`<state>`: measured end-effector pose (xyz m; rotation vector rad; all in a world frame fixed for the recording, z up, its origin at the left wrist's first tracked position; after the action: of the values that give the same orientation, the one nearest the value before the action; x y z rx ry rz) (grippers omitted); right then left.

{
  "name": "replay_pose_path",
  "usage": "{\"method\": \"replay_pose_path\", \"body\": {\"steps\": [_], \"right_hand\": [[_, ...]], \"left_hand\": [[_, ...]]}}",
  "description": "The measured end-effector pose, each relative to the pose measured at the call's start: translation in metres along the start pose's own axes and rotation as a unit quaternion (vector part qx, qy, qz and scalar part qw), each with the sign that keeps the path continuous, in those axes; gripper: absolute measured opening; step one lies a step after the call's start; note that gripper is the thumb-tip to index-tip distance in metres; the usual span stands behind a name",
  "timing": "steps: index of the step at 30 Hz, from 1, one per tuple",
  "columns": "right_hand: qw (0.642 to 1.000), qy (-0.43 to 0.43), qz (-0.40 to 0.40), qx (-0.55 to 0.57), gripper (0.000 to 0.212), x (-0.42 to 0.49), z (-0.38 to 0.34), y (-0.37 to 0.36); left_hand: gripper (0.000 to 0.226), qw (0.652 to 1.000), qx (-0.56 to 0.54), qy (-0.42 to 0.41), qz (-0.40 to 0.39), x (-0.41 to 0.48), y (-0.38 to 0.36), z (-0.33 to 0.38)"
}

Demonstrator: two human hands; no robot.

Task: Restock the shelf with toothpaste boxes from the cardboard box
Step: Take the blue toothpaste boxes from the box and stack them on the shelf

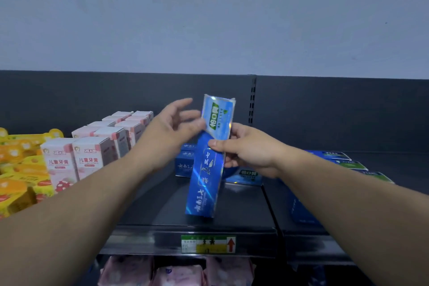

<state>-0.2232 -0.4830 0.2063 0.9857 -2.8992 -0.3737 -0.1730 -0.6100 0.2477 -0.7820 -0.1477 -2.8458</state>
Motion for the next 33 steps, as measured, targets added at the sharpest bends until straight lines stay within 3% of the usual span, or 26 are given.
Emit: {"method": "replay_pose_path", "body": {"steps": [3,5,6,8,9,11,13,18,21,23,24,27,33], "right_hand": [[0.996,-0.040,-0.014,0.075,0.029,-0.003,0.014,0.003],[0.995,-0.058,-0.010,0.078,0.023,-0.005,0.022,0.008],[0.996,-0.057,0.022,0.069,0.024,-0.006,0.022,0.018],[0.986,-0.031,0.159,0.050,0.054,-0.014,0.015,0.056],[0.972,-0.013,0.234,0.037,0.071,-0.022,0.009,0.076],[0.955,0.010,0.297,-0.004,0.079,-0.034,-0.003,0.096],[0.957,0.001,0.281,-0.067,0.069,-0.036,-0.005,0.093],[0.940,-0.093,0.243,-0.219,0.062,-0.031,0.027,0.074],[0.935,-0.133,0.243,-0.222,0.062,-0.028,0.044,0.068],[0.933,-0.154,0.248,-0.212,0.063,-0.026,0.053,0.066],[0.932,-0.163,0.251,-0.203,0.063,-0.023,0.057,0.066],[0.932,-0.176,0.258,-0.183,0.062,-0.015,0.063,0.063],[0.944,-0.160,0.262,-0.125,0.061,-0.006,0.071,0.063]], "left_hand": [[0.074,0.978,0.148,0.055,-0.135,-0.020,-0.011,-0.036],[0.072,0.963,0.195,0.077,-0.171,-0.027,-0.010,-0.053],[0.071,0.959,0.212,0.076,-0.171,-0.026,-0.007,-0.057],[0.068,0.946,0.264,0.065,-0.178,-0.021,0.000,-0.064],[0.064,0.929,0.311,0.058,-0.193,-0.019,0.000,-0.067],[0.058,0.874,0.424,0.049,-0.233,-0.020,-0.003,-0.077],[0.056,0.845,0.465,0.036,-0.260,-0.021,-0.012,-0.083],[0.058,0.832,0.492,-0.040,-0.254,-0.009,-0.025,-0.089],[0.068,0.880,0.458,-0.070,-0.106,0.004,0.003,-0.078],[0.058,0.919,0.394,-0.027,-0.011,0.007,0.026,-0.079],[0.055,0.932,0.362,0.033,0.009,0.006,0.033,-0.089],[0.055,0.947,0.269,0.178,0.007,-0.001,0.035,-0.123],[0.060,0.950,0.229,0.214,0.014,-0.014,0.039,-0.131]]}}
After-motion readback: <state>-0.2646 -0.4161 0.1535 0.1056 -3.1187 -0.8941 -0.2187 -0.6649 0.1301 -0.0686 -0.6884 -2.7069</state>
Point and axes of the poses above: each hand's wrist, its own x-axis towards the middle knuckle, its own y-axis out of the back of the hand, z = x × y, the point moved 10 cm from there along x, towards the middle knuckle, and after that the axes turned 4 degrees about -y, right-handed, at the moved point
